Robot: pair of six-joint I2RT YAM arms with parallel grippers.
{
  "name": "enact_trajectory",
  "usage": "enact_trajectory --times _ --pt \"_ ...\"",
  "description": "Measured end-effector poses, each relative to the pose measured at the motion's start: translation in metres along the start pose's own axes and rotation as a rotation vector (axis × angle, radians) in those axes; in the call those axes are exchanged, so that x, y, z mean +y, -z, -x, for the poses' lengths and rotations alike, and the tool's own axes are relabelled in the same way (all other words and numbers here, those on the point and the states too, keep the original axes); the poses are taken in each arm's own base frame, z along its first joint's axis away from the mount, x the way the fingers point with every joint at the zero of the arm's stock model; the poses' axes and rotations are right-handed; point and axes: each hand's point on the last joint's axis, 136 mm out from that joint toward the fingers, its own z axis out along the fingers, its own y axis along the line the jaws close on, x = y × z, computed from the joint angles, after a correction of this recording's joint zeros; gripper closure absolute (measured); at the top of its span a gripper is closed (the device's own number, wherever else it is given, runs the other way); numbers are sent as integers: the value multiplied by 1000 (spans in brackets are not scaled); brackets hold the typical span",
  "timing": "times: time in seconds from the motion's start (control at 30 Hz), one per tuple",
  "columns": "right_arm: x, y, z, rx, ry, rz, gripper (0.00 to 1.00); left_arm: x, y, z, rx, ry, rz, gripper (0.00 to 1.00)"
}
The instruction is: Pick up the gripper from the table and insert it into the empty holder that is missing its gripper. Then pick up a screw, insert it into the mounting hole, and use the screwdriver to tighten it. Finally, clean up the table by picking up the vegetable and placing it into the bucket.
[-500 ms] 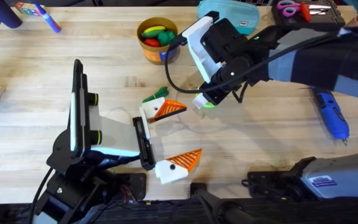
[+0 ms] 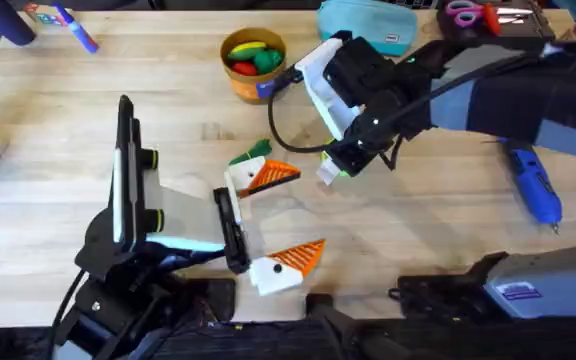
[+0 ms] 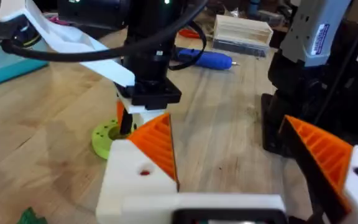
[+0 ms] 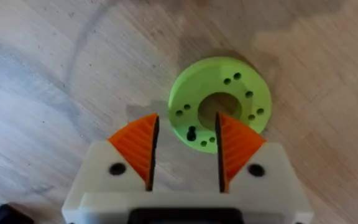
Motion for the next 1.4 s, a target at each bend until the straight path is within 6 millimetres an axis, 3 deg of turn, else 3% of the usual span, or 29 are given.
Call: enact_trajectory --times 0.5,0.93,1.4 --pt "-1 13 13 -27 1 -4 519 0 0 0 0 0 0 11" --pt "1 18 -8 67 0 7 519 0 0 0 0 0 0 11" --pt "0 17 0 37 0 3 519 0 0 0 0 0 0 11"
